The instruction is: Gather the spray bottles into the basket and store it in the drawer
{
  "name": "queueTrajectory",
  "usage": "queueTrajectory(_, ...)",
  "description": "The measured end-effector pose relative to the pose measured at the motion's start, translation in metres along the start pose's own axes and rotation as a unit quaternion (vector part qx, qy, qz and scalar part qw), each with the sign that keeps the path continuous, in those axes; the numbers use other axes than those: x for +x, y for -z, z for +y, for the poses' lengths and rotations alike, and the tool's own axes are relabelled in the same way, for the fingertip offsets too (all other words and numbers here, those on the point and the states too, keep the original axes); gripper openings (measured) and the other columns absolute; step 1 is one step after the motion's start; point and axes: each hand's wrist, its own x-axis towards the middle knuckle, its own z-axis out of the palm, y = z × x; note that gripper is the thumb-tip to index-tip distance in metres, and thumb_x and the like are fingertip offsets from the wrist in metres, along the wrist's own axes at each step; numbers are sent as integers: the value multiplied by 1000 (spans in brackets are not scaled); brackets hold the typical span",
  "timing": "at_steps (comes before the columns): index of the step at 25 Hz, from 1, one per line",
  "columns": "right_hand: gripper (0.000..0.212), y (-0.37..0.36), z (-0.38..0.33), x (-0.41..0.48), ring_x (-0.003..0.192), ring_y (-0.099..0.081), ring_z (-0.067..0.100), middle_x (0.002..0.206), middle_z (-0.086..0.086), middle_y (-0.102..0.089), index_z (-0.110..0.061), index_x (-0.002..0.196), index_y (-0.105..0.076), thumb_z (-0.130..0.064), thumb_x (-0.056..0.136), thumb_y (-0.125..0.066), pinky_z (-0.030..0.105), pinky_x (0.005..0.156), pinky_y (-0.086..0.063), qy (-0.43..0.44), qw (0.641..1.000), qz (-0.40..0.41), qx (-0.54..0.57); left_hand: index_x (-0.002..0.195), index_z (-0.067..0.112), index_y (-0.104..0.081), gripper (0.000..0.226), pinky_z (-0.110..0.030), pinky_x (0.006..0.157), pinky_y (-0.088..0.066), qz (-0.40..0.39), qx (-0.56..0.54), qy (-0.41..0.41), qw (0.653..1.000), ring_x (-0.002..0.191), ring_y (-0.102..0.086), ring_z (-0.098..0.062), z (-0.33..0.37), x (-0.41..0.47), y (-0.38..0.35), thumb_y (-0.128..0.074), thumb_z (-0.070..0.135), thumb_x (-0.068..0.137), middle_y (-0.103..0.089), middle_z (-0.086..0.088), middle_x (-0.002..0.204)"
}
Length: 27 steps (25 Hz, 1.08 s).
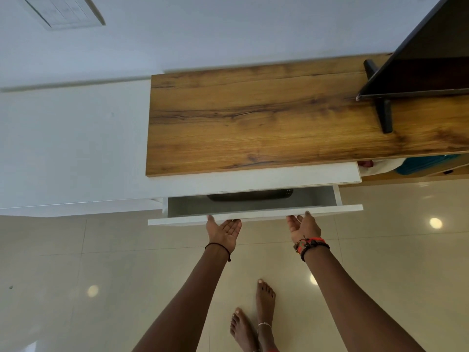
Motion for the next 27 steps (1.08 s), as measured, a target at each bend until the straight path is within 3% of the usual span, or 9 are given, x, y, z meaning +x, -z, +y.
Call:
queueTrajectory(3,63,-8,-13,3,125,-53,31,136,21,-52,6,134,-43,-45,98,-37,37,105,-46,-34,999,-16,20,139,-9,-32,95,-42,115,-34,-32,-19,0,999,133,-43,-37,5,0,-2,-27,71,87,-40,-25,146)
queueTrajectory(8,81,-25,-32,14,126,-52,31,138,20,-49,5,136,-41,-62,93,-27,35,103,-45,-53,998,-33,26,139,-4,-37,100,-40,116,-34,-55,-40,-25,997,134,-44,-30,-1,3,-18,-21,77,83,-43,-19,146)
queueTrajectory(18,86,-42,-45,30,120,-56,31,132,22,-54,6,130,-47,-67,90,-27,34,96,-50,-65,996,-56,14,138,-4,-39,101,-40,115,-34,-74,-17,-52,996,133,-46,-29,8,14,-36,-21,78,82,-44,-19,145)
queueTrajectory(23,82,-36,-44,25,94,-60,27,123,19,-58,5,131,-49,-64,92,-27,34,92,-51,-51,996,-69,-20,140,-1,-37,96,-39,116,-31,-80,25,-66,994,136,-43,-27,9,13,-37,-22,76,84,-43,-17,147)
queueTrajectory(27,75,-26,-42,10,119,-55,29,137,15,-54,1,133,-50,-59,96,-25,35,101,-46,-11,991,-75,-113,146,5,-26,87,-42,119,-25,-49,215,-108,969,141,-34,-25,6,-2,-42,-14,69,89,-34,-13,153)
